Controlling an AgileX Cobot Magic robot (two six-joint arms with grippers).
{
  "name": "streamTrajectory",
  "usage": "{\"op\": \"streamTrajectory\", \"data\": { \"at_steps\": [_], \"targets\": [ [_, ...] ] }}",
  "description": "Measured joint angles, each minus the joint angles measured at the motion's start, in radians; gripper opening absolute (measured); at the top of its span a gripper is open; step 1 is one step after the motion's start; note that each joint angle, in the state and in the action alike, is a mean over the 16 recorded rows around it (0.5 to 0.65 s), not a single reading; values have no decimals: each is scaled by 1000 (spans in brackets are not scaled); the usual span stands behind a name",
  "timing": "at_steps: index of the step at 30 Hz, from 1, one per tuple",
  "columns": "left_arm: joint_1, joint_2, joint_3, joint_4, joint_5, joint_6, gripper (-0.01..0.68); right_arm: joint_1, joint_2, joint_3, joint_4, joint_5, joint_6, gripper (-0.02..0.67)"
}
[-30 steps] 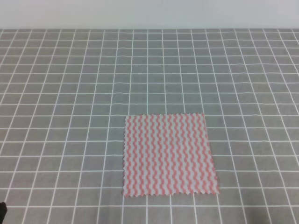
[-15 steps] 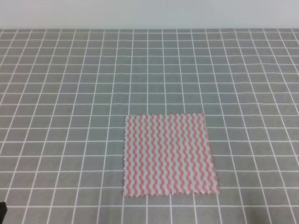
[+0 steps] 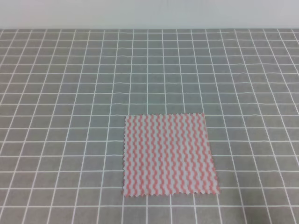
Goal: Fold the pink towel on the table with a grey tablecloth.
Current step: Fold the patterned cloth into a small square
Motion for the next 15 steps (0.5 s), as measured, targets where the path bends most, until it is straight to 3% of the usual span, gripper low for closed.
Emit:
{"op": "streamTrajectory", "data": {
  "at_steps": [8,15],
  "targets": [
    [0,2,-3,-59,-52,-105,-3,0,-2,0,203,-10,-1,-15],
    [0,10,-11,-65,-33,-136,-3,0,1,-9,229,22,-2,-15]
  ]
}}
